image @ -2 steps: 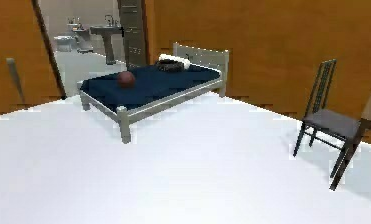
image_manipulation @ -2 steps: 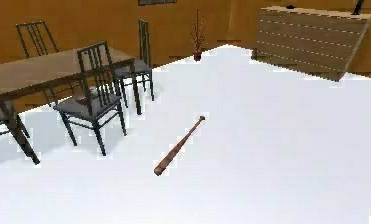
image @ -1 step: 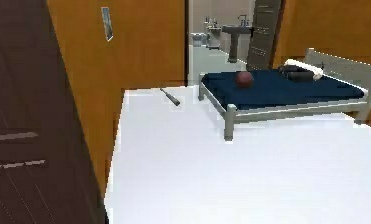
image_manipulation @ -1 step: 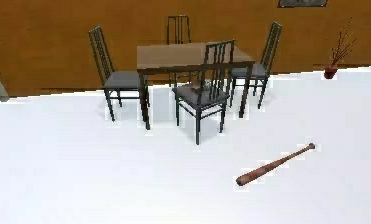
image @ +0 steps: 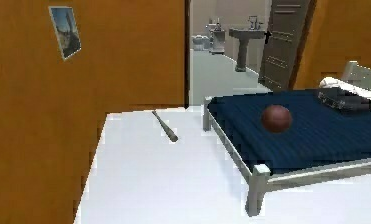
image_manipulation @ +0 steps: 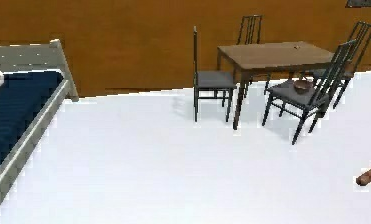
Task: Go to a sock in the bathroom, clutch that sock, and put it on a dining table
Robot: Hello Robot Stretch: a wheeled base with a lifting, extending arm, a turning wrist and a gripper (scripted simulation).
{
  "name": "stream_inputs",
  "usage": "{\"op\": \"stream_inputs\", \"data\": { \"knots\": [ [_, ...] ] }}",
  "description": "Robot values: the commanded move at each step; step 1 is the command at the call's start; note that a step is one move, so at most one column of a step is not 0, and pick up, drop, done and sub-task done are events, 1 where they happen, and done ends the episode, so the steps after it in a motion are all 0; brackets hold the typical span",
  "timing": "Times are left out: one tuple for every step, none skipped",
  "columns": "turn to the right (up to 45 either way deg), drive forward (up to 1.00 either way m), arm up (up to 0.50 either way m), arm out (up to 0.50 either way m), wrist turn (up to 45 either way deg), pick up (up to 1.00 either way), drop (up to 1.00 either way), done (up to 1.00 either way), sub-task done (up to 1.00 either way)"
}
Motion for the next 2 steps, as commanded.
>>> {"op": "stream_inputs", "data": {
  "knots": [
    [0.0,1.0,0.0,0.0,0.0,0.0,0.0,0.0,0.0],
    [-3.0,0.0,0.0,0.0,0.0,0.0,0.0,0.0,0.0]
  ]
}}
